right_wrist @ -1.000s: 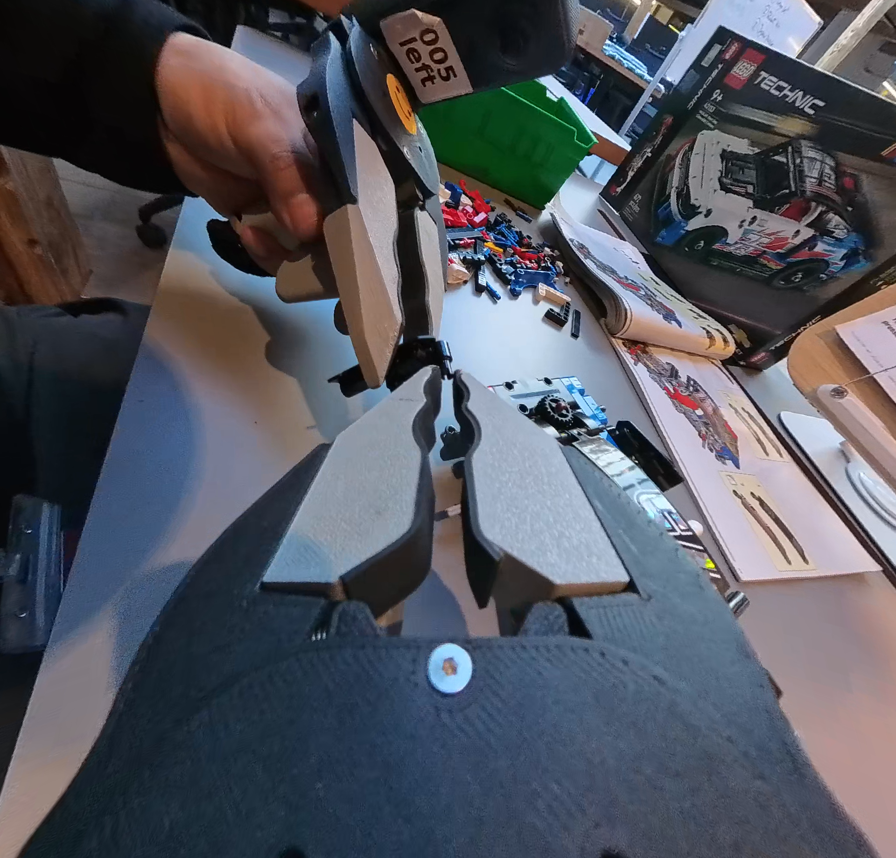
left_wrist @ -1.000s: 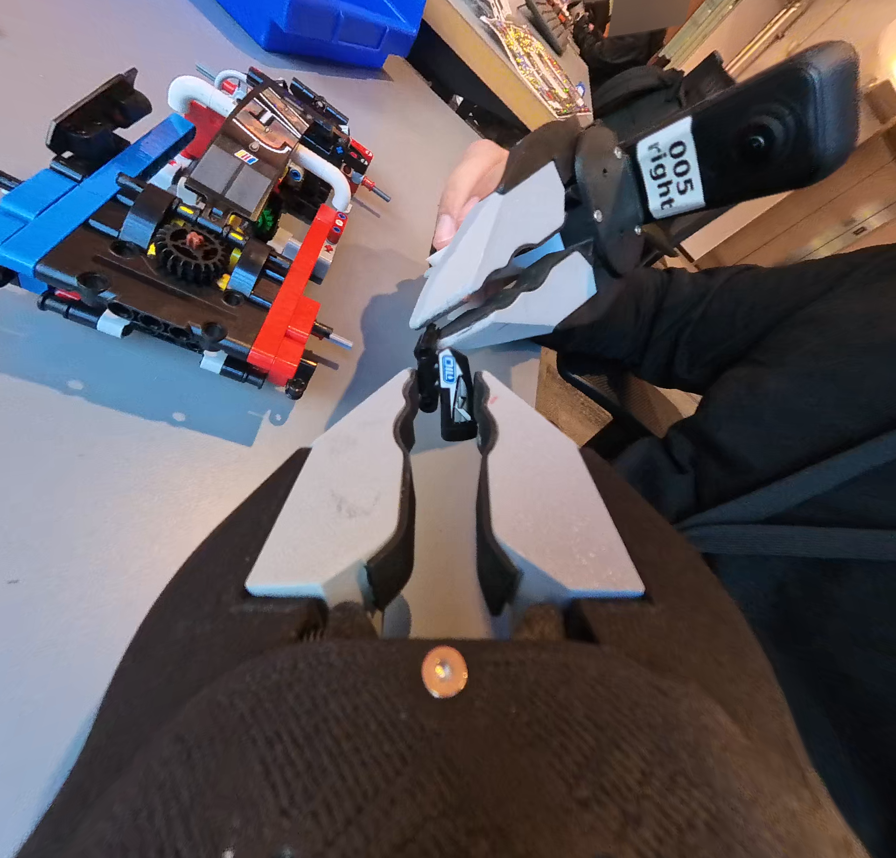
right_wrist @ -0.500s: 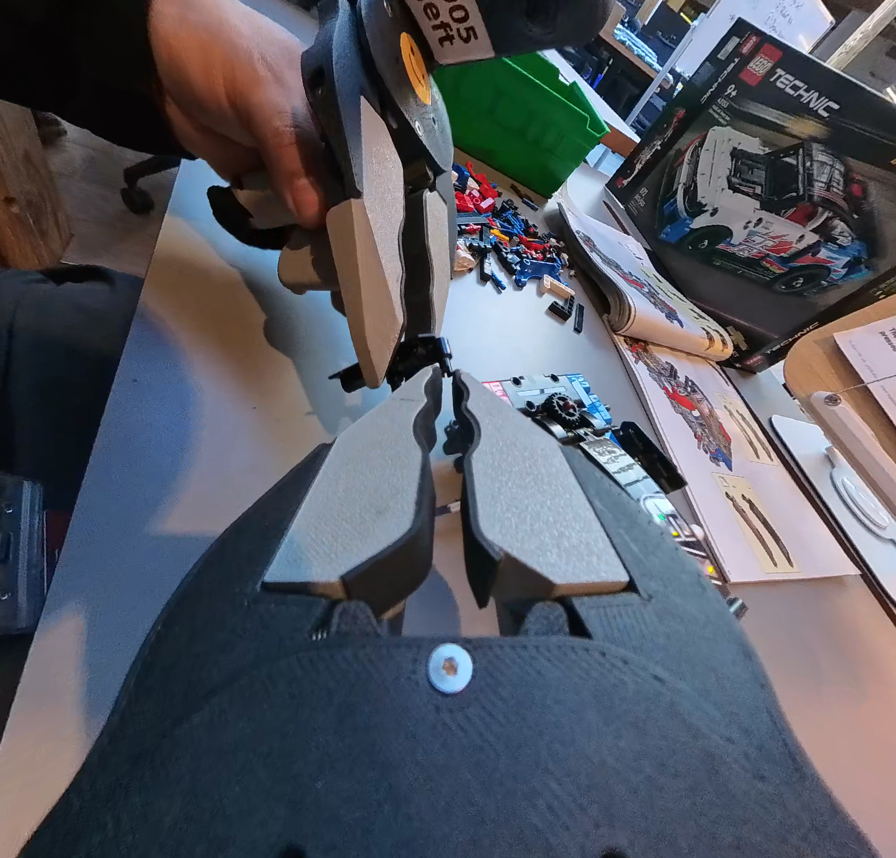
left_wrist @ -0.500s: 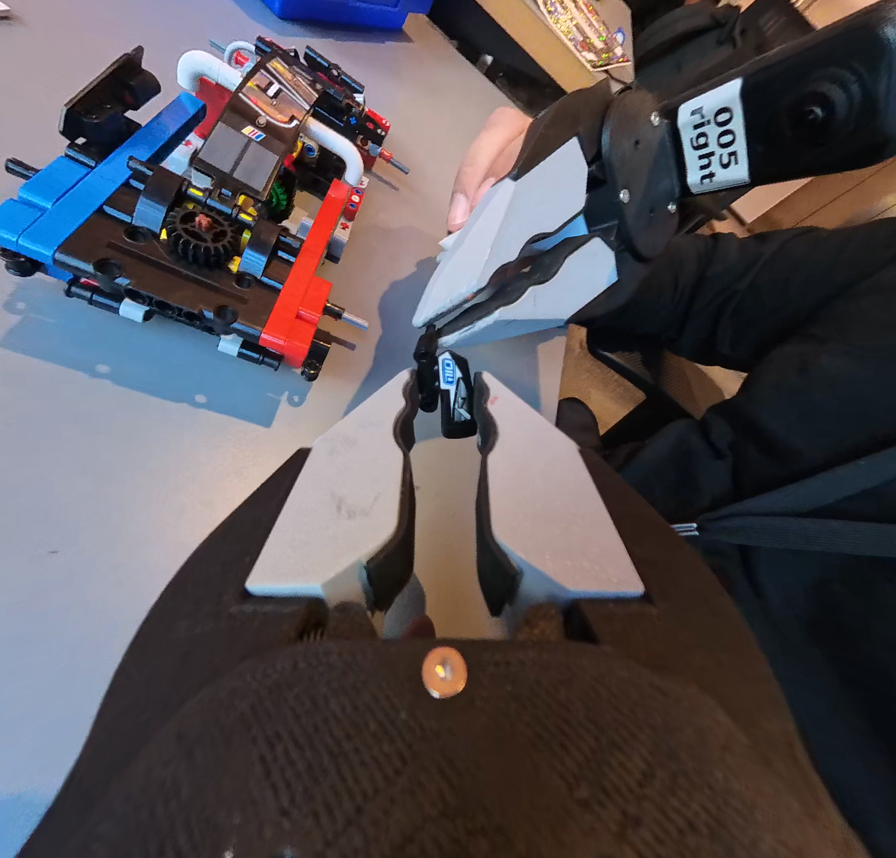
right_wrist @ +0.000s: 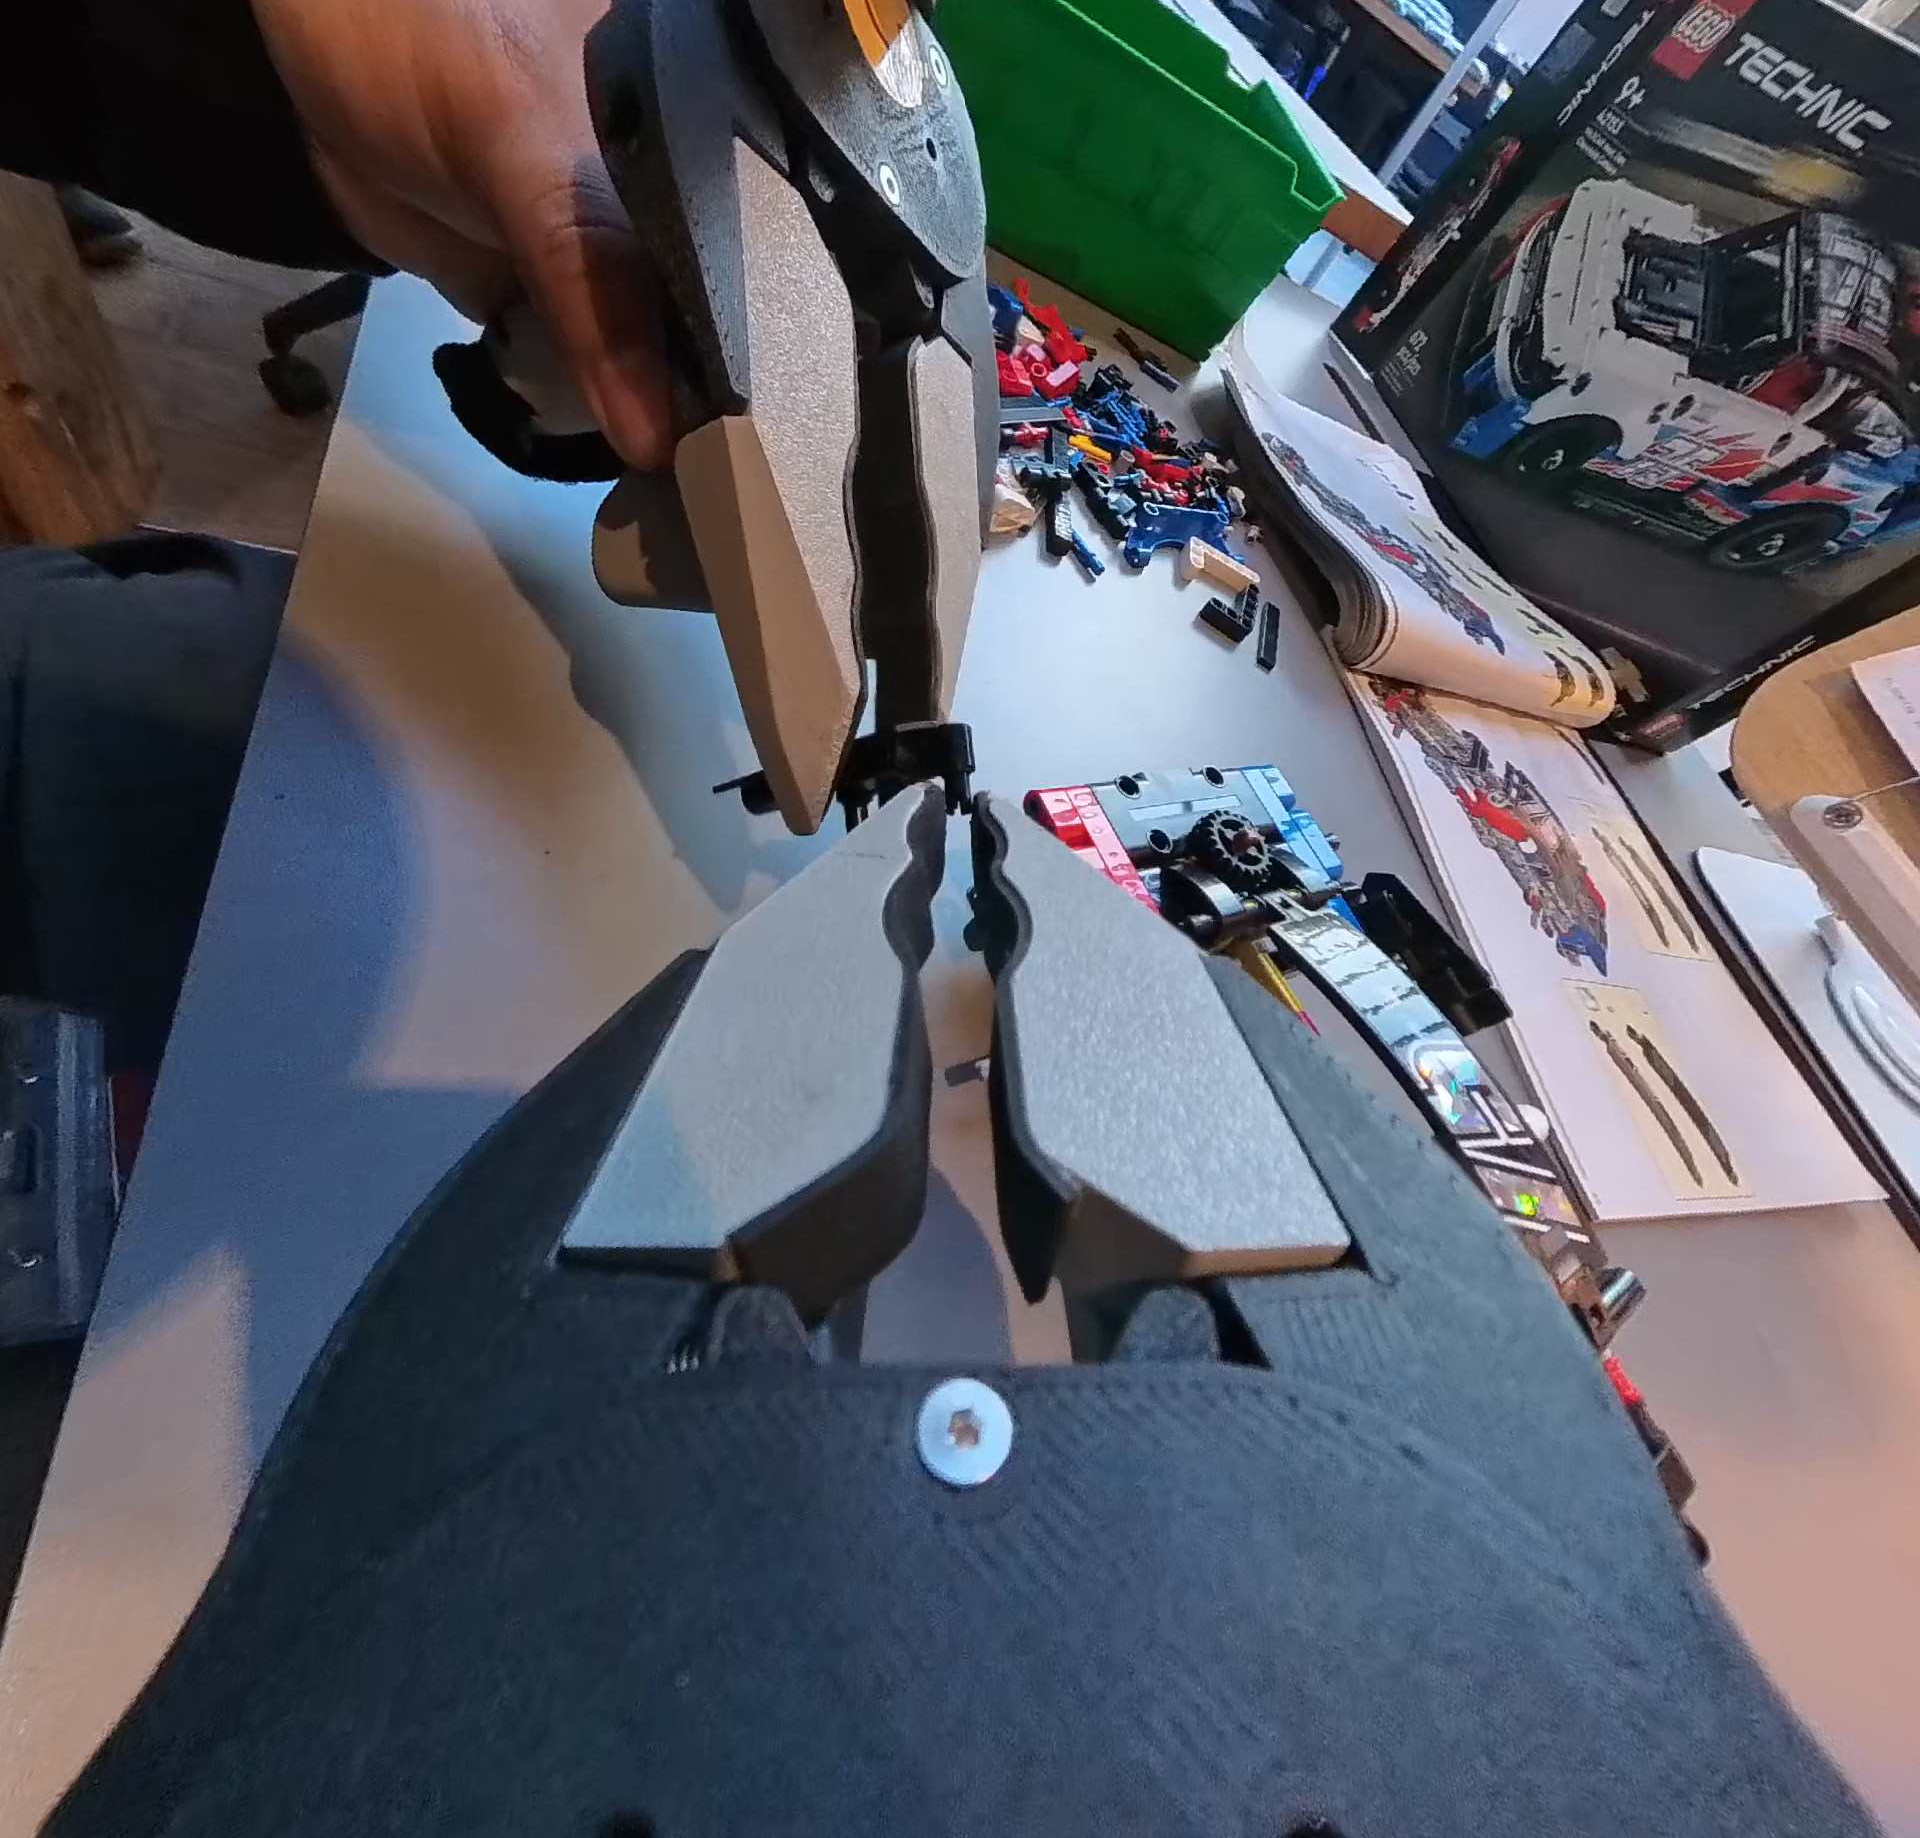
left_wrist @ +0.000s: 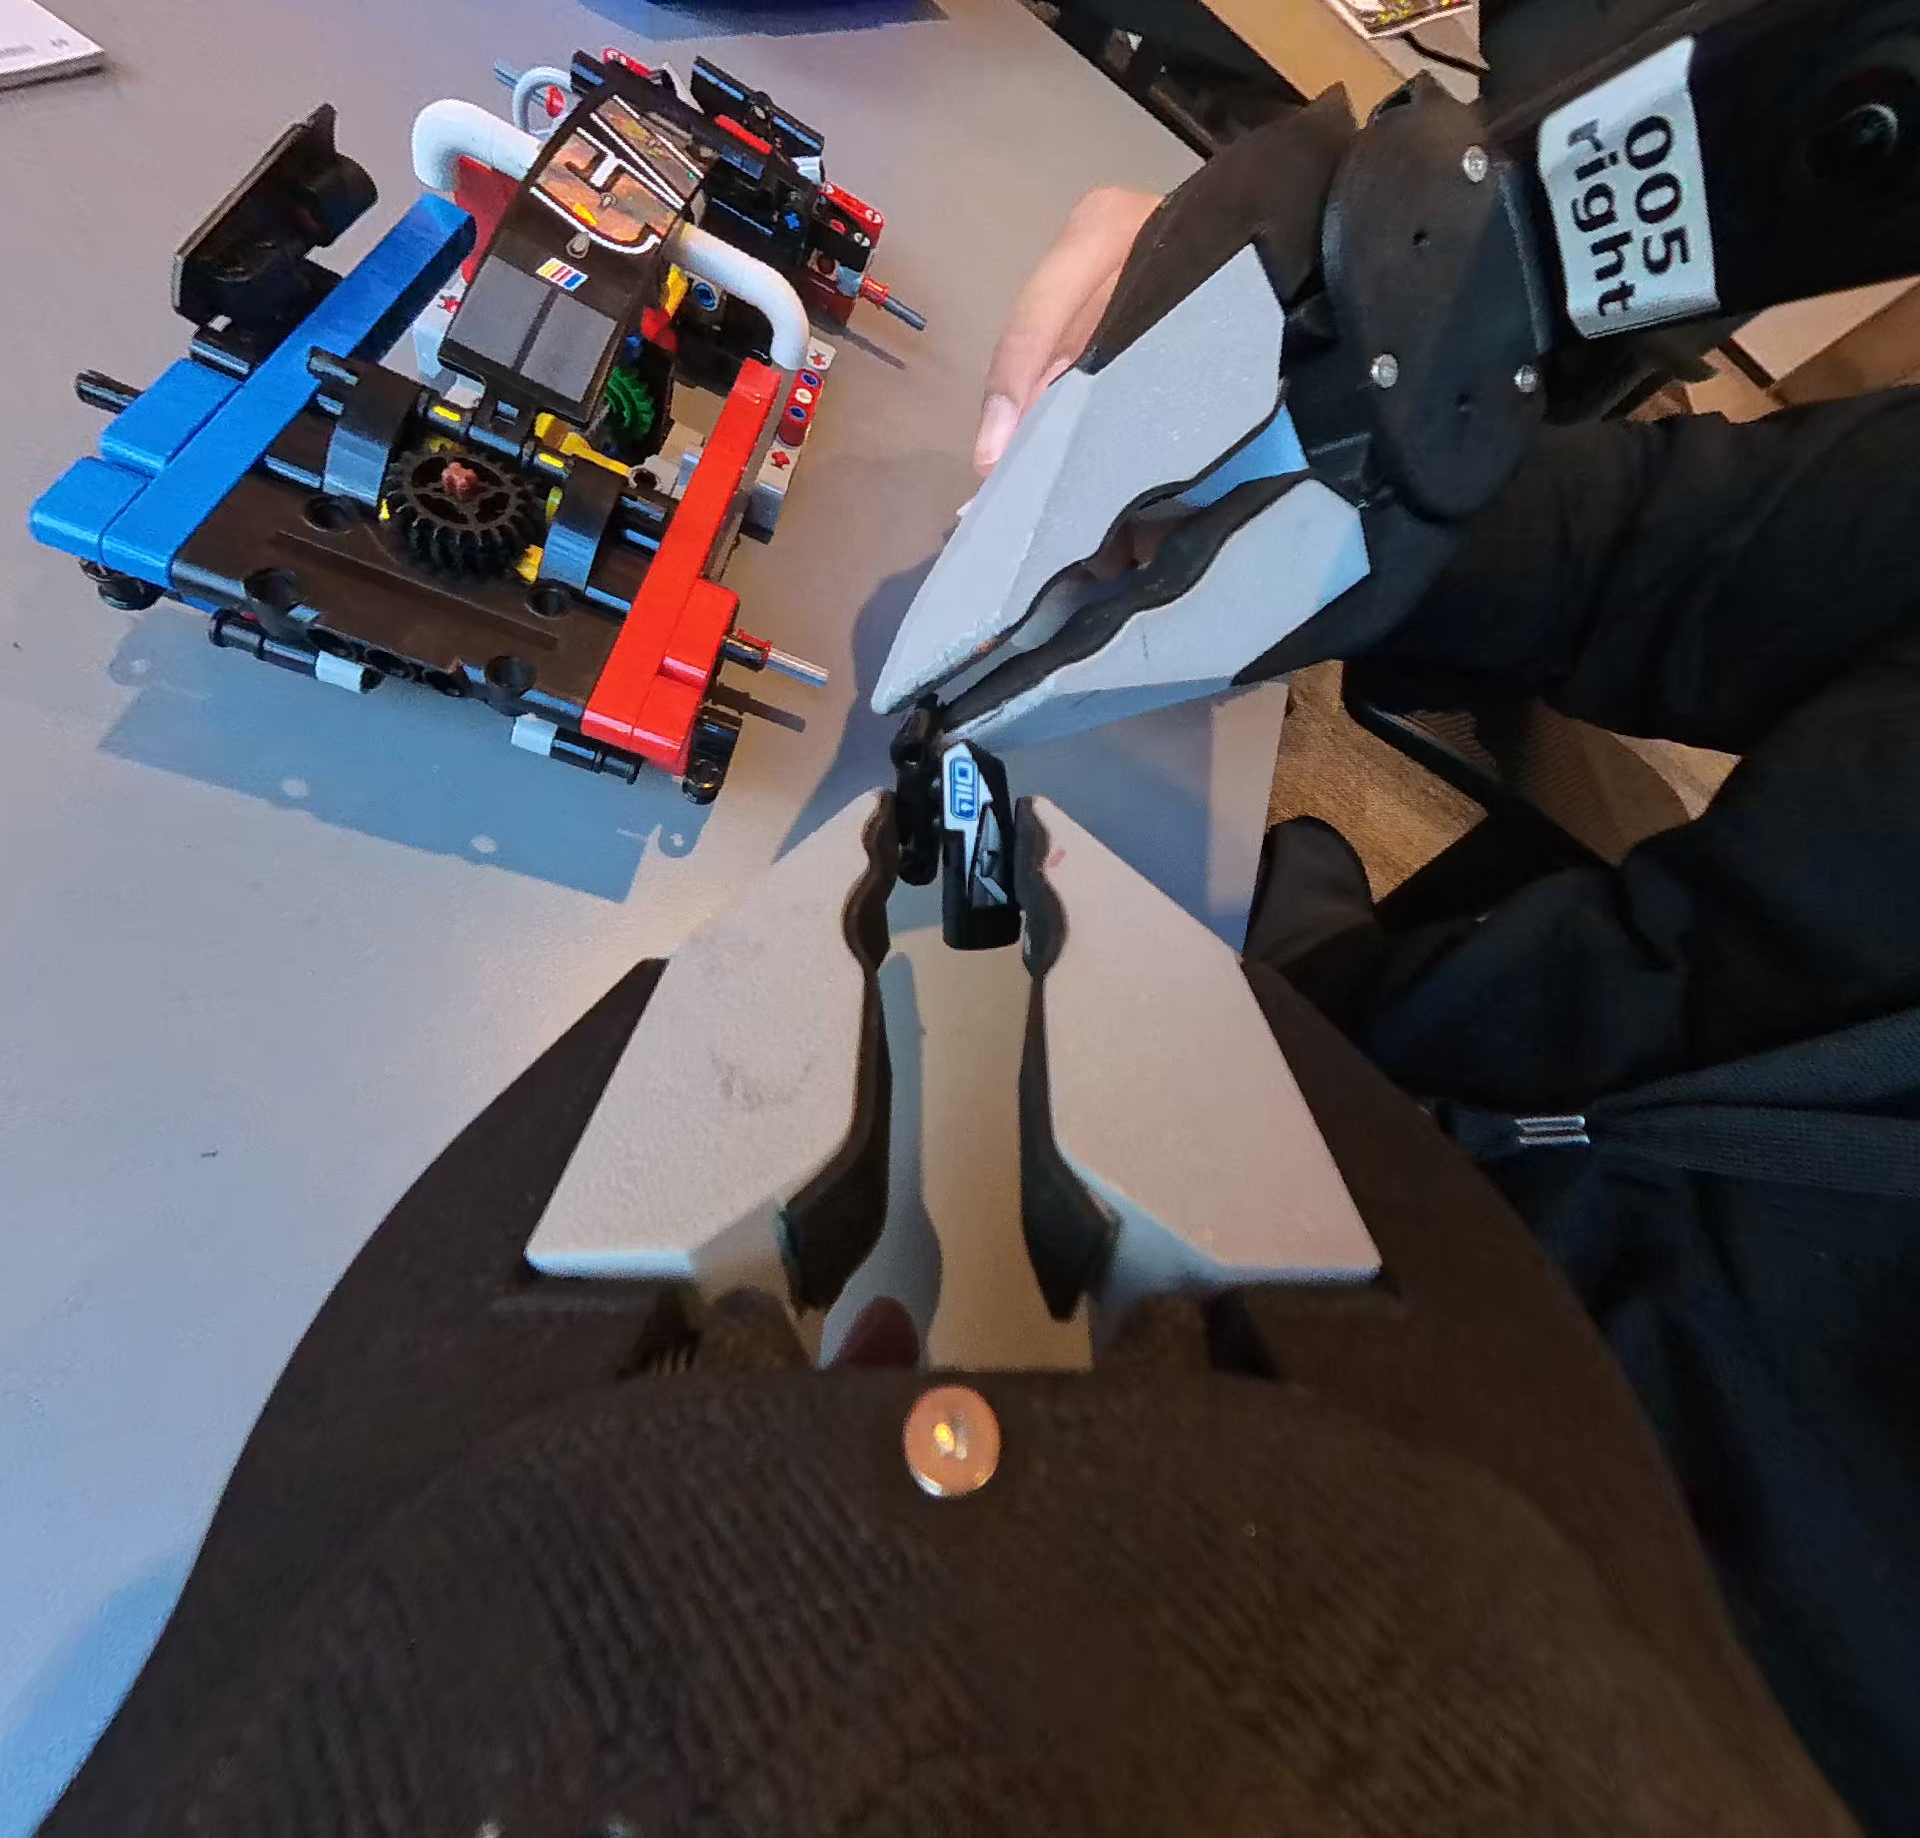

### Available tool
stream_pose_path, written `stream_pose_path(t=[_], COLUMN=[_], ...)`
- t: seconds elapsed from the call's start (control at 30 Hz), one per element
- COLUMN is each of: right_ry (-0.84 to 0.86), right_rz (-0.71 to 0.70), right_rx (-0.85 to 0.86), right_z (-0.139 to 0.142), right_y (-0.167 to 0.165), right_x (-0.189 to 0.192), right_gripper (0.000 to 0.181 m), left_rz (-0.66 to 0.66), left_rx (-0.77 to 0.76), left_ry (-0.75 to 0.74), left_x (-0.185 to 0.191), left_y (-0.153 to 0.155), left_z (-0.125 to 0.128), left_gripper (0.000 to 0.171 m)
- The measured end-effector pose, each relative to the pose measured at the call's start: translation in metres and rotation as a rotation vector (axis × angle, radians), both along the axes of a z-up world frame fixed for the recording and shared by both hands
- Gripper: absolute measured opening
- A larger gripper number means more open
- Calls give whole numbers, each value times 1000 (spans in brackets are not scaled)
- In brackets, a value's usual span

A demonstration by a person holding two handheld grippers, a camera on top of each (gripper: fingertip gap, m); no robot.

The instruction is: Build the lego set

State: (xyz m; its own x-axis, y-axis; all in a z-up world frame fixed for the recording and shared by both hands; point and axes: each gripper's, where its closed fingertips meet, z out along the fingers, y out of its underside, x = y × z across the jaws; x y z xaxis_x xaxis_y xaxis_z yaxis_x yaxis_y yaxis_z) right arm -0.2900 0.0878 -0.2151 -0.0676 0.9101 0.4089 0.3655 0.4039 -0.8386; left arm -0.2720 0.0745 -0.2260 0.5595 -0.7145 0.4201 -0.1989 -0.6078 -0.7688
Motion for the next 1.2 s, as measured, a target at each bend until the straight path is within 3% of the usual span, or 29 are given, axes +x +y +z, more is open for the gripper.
stream_pose_path(t=[0.57, 1.2], right_ry=[-16, -87], right_rz=[-2, 9], right_rx=[-21, -5], right_z=[-4, -10], right_y=[1, -6], right_x=[-1, 3], right_gripper=[1, 0], left_rz=[16, -6], left_rx=[11, 88], left_ry=[24, 184], left_x=[-2, 3], left_y=[1, -2], left_z=[-2, -16], left_gripper=[20, 19])
